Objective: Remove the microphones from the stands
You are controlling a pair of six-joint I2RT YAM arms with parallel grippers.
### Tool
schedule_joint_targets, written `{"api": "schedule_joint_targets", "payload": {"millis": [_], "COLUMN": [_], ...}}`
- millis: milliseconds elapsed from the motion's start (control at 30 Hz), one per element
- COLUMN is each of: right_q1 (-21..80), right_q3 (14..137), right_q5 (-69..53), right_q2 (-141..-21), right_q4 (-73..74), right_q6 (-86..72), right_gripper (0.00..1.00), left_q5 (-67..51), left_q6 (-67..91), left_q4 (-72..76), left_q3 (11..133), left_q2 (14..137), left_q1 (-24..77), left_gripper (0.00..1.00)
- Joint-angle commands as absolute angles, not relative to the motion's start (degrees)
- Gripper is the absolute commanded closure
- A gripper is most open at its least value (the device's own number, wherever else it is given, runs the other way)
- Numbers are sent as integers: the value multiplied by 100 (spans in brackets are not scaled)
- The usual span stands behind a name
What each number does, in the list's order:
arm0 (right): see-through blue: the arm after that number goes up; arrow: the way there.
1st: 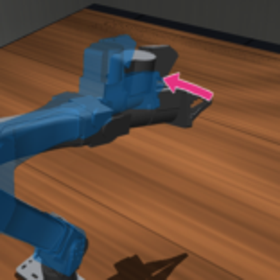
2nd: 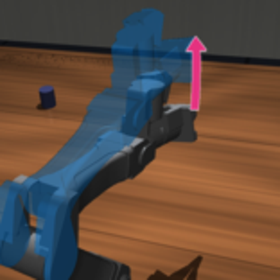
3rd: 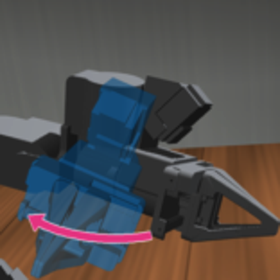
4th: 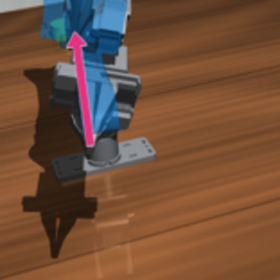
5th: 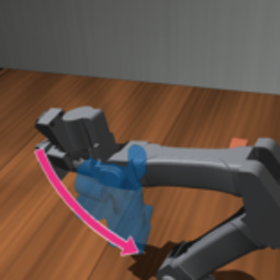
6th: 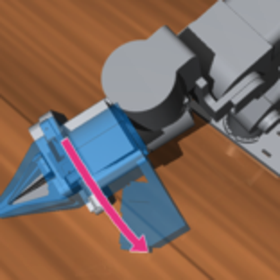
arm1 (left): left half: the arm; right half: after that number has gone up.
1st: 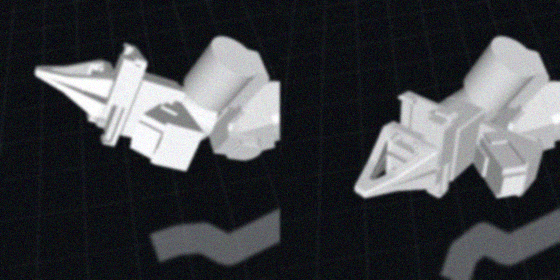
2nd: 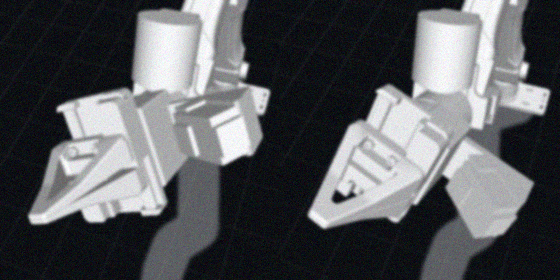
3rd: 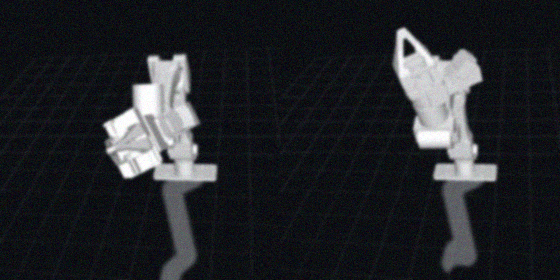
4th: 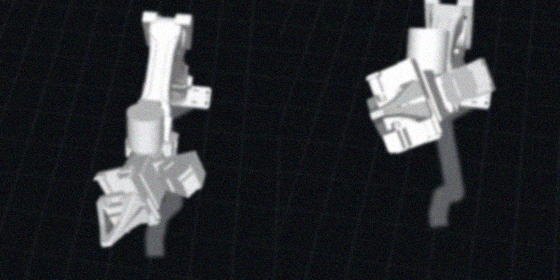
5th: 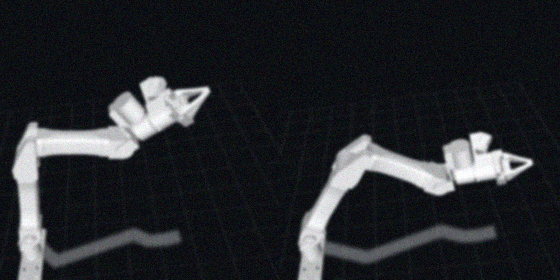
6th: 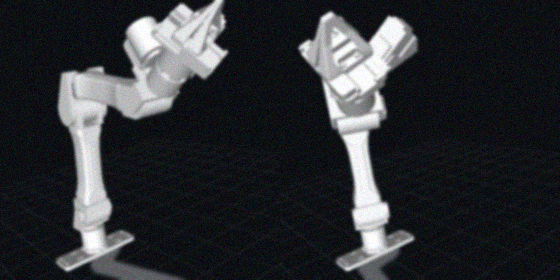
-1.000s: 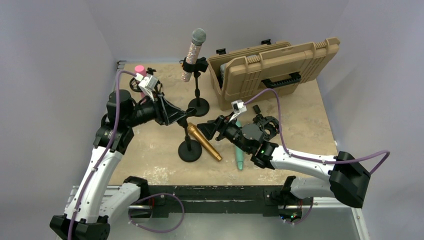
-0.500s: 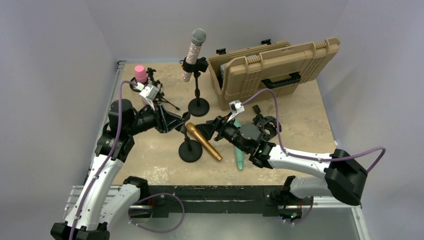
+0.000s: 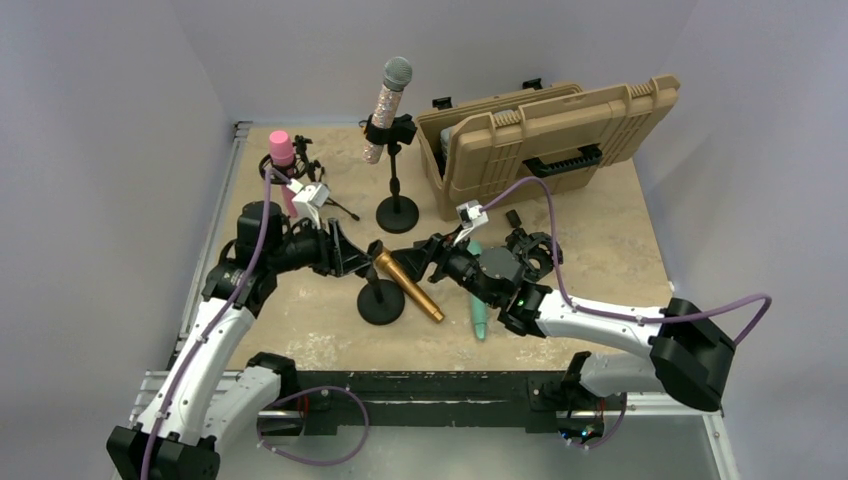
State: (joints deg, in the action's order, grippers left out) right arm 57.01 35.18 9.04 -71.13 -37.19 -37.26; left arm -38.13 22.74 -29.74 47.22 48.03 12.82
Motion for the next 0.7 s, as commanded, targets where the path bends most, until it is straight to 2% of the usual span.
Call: {"api": "schedule_joint_targets", "payload": {"millis": [0, 167, 367, 533, 667], "right_q1": [5722, 5722, 5714, 5631, 5335], "right_q3": [3897, 4151, 4808, 5979, 7189], "right_q5": [1199, 1358, 1372, 1438, 1459], "right_q2": [-6757, -6523, -6511, -6727, -7157], "right_q4": [-3739, -3643, -3563, -3294, -2888], "right_q6": [-3350, -3101, -2646, -2235, -2066], "right_gripper": [27, 23, 18, 15, 14], "left_q5": [-3583, -3617, -2055, -1849, -1677], "left_q6": [1590, 1823, 2514, 2968, 2935], "left_q4": [-4051, -3736, -3199, -2271, -2087], "left_q3": [5917, 7000, 7557, 7699, 7969], "left_q2": [4927, 4924, 5008, 5251, 5515], "left_q1": [1266, 1257, 1250, 1248, 1248], "left_gripper": [37, 27, 24, 22, 22]}}
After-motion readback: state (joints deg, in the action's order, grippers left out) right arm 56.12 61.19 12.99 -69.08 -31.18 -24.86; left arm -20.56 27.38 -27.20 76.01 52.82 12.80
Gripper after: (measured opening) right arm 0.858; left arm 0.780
